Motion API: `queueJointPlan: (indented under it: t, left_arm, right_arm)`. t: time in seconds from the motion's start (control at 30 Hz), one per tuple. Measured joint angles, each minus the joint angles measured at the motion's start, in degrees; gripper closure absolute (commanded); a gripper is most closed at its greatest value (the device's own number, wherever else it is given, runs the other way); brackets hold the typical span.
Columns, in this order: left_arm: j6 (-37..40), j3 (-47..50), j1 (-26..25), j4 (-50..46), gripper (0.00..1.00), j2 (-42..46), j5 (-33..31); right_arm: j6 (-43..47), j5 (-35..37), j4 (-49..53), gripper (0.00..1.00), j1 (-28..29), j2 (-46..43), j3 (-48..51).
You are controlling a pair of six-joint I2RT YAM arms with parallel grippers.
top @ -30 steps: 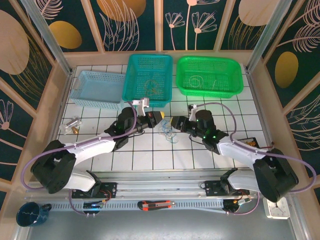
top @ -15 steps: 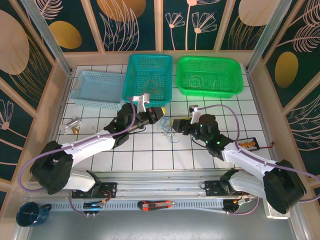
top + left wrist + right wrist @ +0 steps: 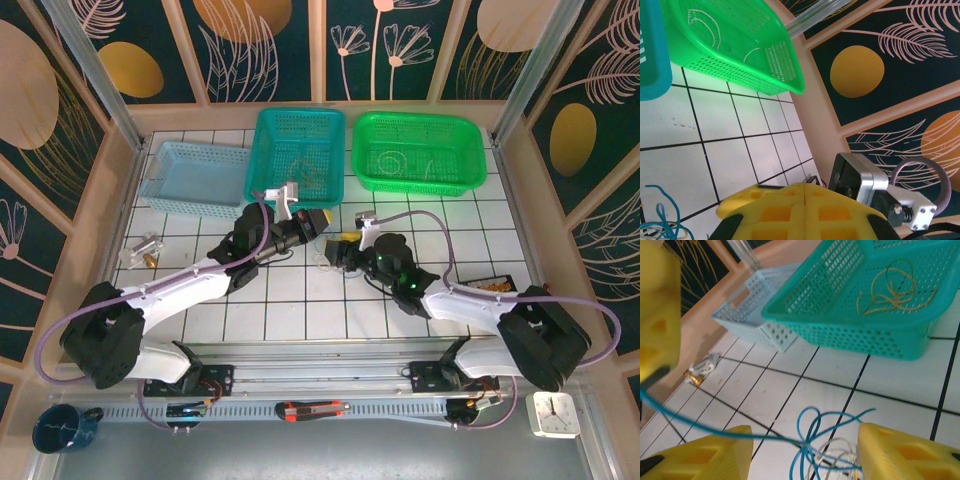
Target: Untangle the cables
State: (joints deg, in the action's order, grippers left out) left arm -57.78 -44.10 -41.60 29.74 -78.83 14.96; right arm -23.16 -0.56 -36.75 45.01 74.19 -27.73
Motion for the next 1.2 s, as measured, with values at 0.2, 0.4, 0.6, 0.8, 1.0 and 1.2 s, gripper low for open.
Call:
queueJointPlan:
  t: [0.2,0.4,0.6,0.8,1.0,1.2]
  left_arm:
    - [-1.1,0.0,0.0,0.1,1.00,1.2,0.0]
    - [-1.9,-0.9,0.0,0.1,1.00,1.7,0.1]
    - [-2.0,-4.8,0.0,0.0,1.00,1.9,0.5]
    - [-1.9,-9.6,0.0,-0.6,1.00,2.7,1.1]
    - [-1.7,-16.3,0.0,-2.3,1.00,2.8,1.1]
    - [-0.2,-23.6,0.0,-4.8,1.00,2.8,1.2]
  right_arm:
    - [0.2,3.9,-4.1,0.44,0.0,4.4,-2.9]
    - [-0.5,6.6,-8.1,0.63,0.0,9.8,-3.5]
    - [-2.9,8.6,-11.5,0.79,0.0,13.4,-3.0]
    - [-5.5,9.9,-15.0,0.79,0.0,14.9,0.9]
    - [-8.6,11.0,-17.0,0.78,0.0,15.8,5.7]
    - [-11.5,12.2,-18.9,0.75,0.0,16.4,9.6]
